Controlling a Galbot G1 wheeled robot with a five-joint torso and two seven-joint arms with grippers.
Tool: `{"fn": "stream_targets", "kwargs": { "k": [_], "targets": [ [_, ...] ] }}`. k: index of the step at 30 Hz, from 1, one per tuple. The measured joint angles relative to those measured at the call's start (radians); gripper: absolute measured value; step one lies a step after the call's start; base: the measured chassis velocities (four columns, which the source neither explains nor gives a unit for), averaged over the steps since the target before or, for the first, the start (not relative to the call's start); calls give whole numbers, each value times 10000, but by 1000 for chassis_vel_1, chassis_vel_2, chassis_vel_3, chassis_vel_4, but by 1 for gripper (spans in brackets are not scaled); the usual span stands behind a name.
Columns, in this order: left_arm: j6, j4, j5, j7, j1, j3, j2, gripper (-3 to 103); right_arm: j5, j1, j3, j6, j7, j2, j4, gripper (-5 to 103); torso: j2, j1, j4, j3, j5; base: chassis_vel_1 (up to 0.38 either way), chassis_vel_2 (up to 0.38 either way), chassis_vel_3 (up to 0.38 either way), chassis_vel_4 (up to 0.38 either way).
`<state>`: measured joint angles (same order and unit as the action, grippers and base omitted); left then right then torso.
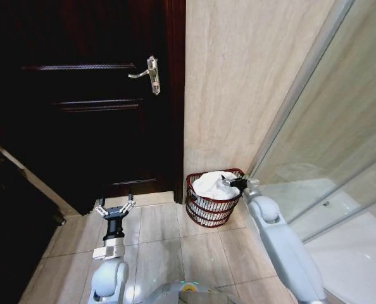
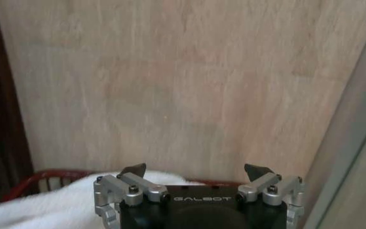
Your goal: Discard the used towel into the hamper.
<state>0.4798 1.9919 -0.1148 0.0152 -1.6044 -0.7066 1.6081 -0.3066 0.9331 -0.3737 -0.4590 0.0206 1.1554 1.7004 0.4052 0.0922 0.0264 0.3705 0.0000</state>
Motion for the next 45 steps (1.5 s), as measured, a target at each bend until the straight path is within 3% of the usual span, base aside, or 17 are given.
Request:
{"fn": "stream_targets", "kwargs": {
  "k": [9,19,35,39,45],
  "targets": [
    [-3,125,149,26,-90,-87,-1,100,-68,-1922,1122,53,92,198,-2366,100,0,0,4,1,2,0,0,0,0],
    [-15,-56,136,-11,-30,-195,0,100,178,-2337,1248,-24,299,690,-3725,100,0,1,2,2,0,0,0,0,0],
    [229,-208,-118,-35,-201,-390,0,100,861,-2812,1574,-1185,1014,1581,-5681,100,3,0,-1,-1,-4,0,0,0,0],
    [264,-218,-230,-46,-211,-437,0,100,1065,-3017,1611,-2080,1508,1928,-6140,100,4,0,0,-2,-5,0,0,0,0],
    [264,-217,-364,-51,-221,-468,0,100,1188,-3020,1555,-2258,1635,2090,-6359,100,4,-1,2,-2,-5,0,0,0,0]
  ]
}}
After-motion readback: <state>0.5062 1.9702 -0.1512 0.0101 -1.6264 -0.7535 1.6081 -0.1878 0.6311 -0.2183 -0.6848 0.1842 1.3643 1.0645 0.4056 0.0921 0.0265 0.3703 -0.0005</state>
